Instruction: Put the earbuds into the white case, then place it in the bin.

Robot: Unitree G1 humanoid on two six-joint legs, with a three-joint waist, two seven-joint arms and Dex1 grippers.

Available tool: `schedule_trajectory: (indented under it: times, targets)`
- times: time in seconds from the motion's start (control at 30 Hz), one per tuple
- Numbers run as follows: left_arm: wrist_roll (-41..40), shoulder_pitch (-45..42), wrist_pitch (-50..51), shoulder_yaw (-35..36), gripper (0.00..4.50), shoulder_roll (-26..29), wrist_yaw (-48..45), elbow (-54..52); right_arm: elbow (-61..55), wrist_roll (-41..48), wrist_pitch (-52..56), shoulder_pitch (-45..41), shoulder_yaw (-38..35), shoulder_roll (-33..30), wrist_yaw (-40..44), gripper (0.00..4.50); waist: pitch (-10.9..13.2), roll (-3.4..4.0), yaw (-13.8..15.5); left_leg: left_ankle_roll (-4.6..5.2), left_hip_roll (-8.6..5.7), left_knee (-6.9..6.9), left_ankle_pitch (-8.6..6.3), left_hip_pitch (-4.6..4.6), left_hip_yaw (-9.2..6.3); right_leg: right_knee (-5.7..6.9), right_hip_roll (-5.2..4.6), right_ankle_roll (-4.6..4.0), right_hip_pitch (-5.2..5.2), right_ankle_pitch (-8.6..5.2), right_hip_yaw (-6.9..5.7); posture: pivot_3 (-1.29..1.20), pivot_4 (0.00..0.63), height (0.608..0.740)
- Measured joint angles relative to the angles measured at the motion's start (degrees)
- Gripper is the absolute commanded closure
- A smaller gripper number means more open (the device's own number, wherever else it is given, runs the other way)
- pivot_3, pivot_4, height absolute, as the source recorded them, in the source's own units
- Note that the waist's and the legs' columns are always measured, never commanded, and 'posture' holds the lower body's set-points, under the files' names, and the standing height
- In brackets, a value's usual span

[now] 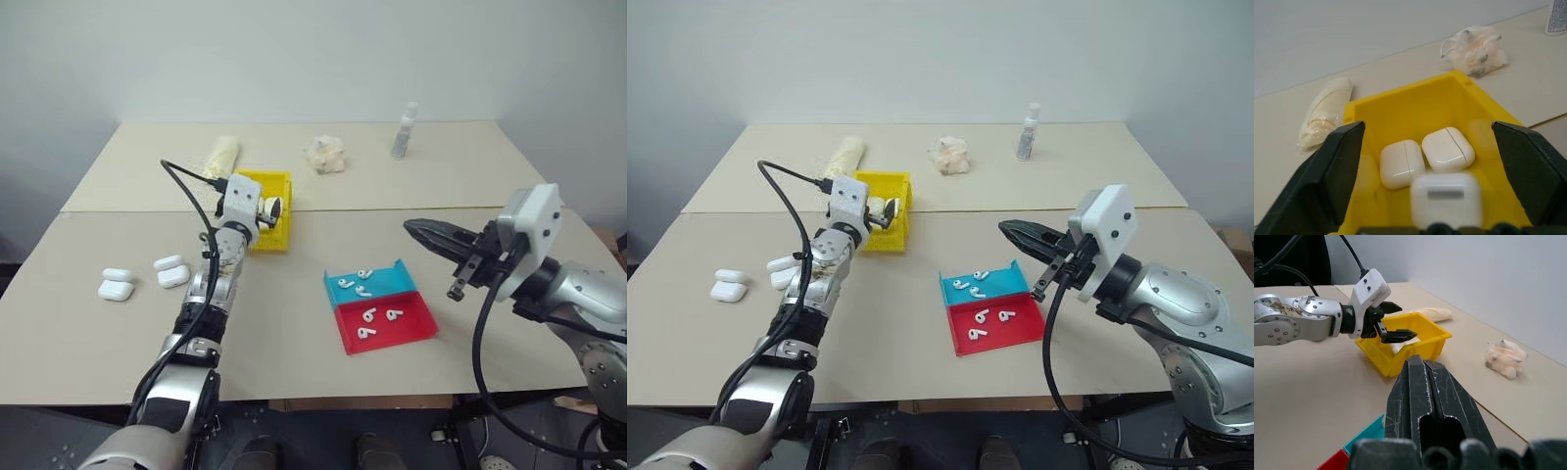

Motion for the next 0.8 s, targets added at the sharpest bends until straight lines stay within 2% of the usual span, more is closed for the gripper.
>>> schedule_trajectory:
  times: [0.17, 0.33, 0.4, 0.47, 0.6, 0.7, 0.8]
  targets:
    - [-0.7, 1.4, -0.7, -0.4, 0.05, 0.4, -4.0, -3.3, -0.1, -1.2, 0.0, 0.7, 0.5, -0.1, 0.3, 4.5, 0.0, 0.0, -0.1, 0.0, 0.01, -0.01, 0.0, 0.0, 0.01, 0.0, 0.0, 0.0, -0.01, 0.0, 0.01, 0.0, 0.15, 0.74]
    - [-11.4, 8.8, 4.8, -1.1, 0.05, 5.2, -23.3, -17.8, 0.4, -5.2, -1.7, 4.7, 1.0, -5.1, 5.6, 4.5, 0.0, 0.01, -0.4, -0.01, 0.03, -0.02, 0.01, 0.01, -0.01, -0.02, 0.0, 0.0, -0.01, 0.0, 0.02, 0.0, 0.15, 0.74]
    - [-18.9, 12.4, 8.4, -1.0, 0.05, 9.4, -34.9, -23.9, 1.5, -6.8, -3.6, 7.7, 0.6, -8.6, 10.8, 4.5, 0.0, 0.01, -0.5, -0.01, 0.05, 0.0, 0.01, 0.05, 0.0, 0.06, 0.02, -0.01, 0.01, 0.0, 0.02, 0.0, 0.15, 0.74]
    - [-23.1, 14.2, 11.3, -1.0, 0.05, 13.7, -42.5, -27.4, 2.7, -8.2, -6.3, 10.2, -0.4, -10.9, 15.1, 4.5, 0.0, 0.01, -0.5, -0.02, 0.06, 0.03, 0.01, 0.11, 0.01, 0.02, 0.03, -0.01, 0.04, -0.01, 0.03, 0.0, 0.15, 0.74]
    - [-28.3, 19.2, 12.1, -0.1, 0.05, 25.6, -58.3, -31.4, 7.9, -11.6, -13.9, 17.2, -7.2, -15.4, 26.0, 4.5, 0.0, 0.03, -0.5, 0.0, 0.08, -0.02, 0.0, 0.3, 0.05, -0.17, 0.05, -0.01, 0.2, -0.02, 0.09, 0.0, 0.15, 0.74]
    - [-29.6, 22.3, 12.7, 0.7, 0.05, 31.7, -65.4, -31.4, 11.4, -13.4, -19.9, 21.5, -12.2, -16.4, 33.3, 4.5, 0.0, 0.03, -0.5, 0.0, 0.1, -0.03, 0.0, 0.29, 0.08, -0.17, 0.07, -0.01, 0.21, -0.02, 0.08, 0.0, 0.15, 0.74]
    - [-31.2, 25.5, 11.3, 2.5, 0.05, 34.8, -70.7, -31.4, 14.2, -14.6, -24.2, 24.4, -16.0, -16.6, 38.7, 4.5, 0.0, 0.03, -0.4, 0.01, 0.11, -0.02, -0.01, 0.29, 0.08, -0.17, 0.06, -0.01, 0.22, -0.02, 0.08, 0.0, 0.15, 0.74]
